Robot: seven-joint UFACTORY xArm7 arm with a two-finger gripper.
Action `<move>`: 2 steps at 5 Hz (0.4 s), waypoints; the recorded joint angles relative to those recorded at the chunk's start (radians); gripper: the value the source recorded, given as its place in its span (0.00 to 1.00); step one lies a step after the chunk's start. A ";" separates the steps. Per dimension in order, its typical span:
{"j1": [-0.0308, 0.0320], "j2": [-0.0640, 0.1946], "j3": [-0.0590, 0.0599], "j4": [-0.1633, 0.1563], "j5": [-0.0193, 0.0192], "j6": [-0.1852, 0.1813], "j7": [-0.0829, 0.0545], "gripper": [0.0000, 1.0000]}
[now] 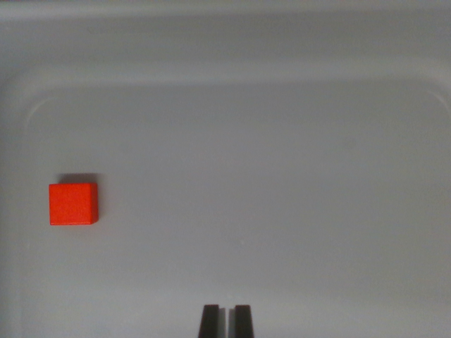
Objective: Reach red block
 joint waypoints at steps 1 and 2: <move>0.0000 0.000 0.000 0.000 0.0000 0.000 0.000 0.00; 0.0059 0.014 0.004 -0.010 -0.0013 -0.023 0.000 0.00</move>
